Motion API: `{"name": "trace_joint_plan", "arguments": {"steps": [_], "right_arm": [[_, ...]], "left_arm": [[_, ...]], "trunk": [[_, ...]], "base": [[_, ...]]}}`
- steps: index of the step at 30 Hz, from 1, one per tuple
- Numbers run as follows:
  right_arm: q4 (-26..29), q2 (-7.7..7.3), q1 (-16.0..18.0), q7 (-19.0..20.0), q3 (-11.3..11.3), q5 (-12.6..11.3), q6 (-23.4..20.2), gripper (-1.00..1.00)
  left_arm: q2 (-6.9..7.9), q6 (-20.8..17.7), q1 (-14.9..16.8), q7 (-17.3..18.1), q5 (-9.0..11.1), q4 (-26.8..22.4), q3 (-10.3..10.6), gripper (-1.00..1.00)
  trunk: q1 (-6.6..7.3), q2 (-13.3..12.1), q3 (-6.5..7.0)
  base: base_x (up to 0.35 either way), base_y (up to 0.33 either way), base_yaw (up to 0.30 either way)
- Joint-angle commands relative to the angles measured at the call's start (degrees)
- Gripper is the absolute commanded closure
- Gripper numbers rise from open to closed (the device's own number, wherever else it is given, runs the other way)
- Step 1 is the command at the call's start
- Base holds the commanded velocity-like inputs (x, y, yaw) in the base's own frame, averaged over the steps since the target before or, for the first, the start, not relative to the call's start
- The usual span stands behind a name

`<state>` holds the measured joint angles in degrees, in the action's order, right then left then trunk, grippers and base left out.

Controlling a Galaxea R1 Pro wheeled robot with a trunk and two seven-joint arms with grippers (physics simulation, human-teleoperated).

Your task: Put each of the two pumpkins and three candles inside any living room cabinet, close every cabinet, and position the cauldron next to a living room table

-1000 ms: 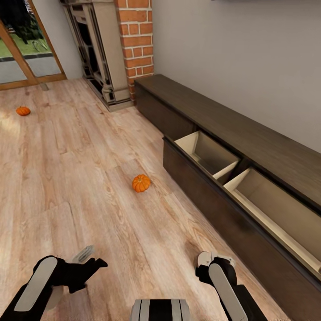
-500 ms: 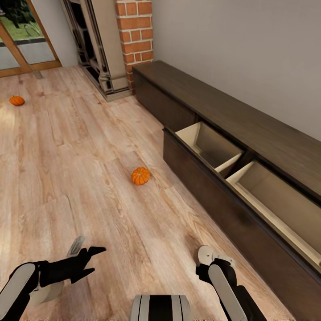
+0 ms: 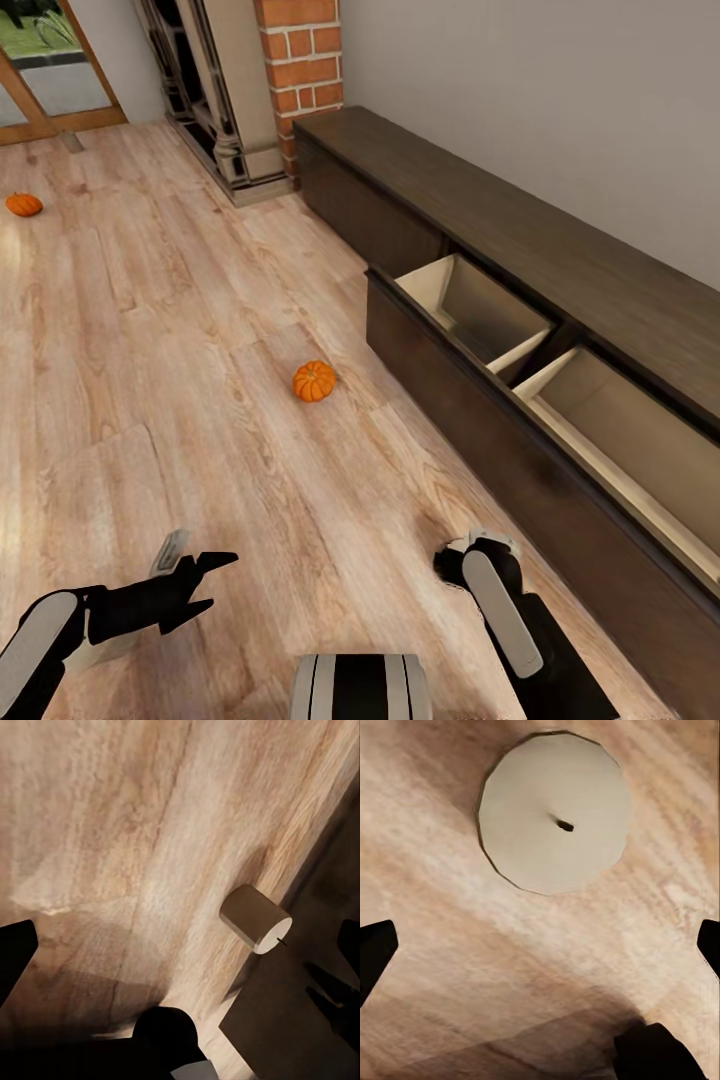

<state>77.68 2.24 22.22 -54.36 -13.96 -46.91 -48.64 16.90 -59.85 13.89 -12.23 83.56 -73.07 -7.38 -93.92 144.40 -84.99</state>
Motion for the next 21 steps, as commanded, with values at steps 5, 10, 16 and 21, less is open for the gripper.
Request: {"name": "trace_joint_plan", "arguments": {"steps": [5, 10, 16, 21], "right_arm": [[-0.91, 0.16, 1.86, 0.12, -0.14, -0.02, -0.34, -1.0], [-4.68, 0.37, 2.55, 0.21, -0.32, 0.08, -0.25, -1.0], [-5.97, 0.27, 3.25, 0.27, -0.44, 0.22, -0.02, -1.0], [-6.58, 0.58, 3.33, 0.3, -0.47, 0.24, 0.18, -1.0]], "left_arm": [[-0.08, 0.0, 0.0, 0.01, 0.02, 0.03, 0.03, -1.0], [-0.11, 0.0, 0.0, 0.01, 0.01, 0.3, 0.1, -1.0], [-0.2, 0.03, 0.0, 0.01, -0.07, 1.25, 0.26, -1.0], [-0.2, 0.0, 0.0, 0.01, -0.02, 1.34, 0.26, -1.0]], "trunk": [[0.0, 0.0, 0.0], [0.0, 0.0, 0.0], [0.0, 0.0, 0.0], [0.0, 0.0, 0.0]], "base": [[0.0, 0.0, 0.0], [0.041, 0.0, 0.0], [0.16, -0.016, 0.0], [0.053, -0.002, 0.0]]}}
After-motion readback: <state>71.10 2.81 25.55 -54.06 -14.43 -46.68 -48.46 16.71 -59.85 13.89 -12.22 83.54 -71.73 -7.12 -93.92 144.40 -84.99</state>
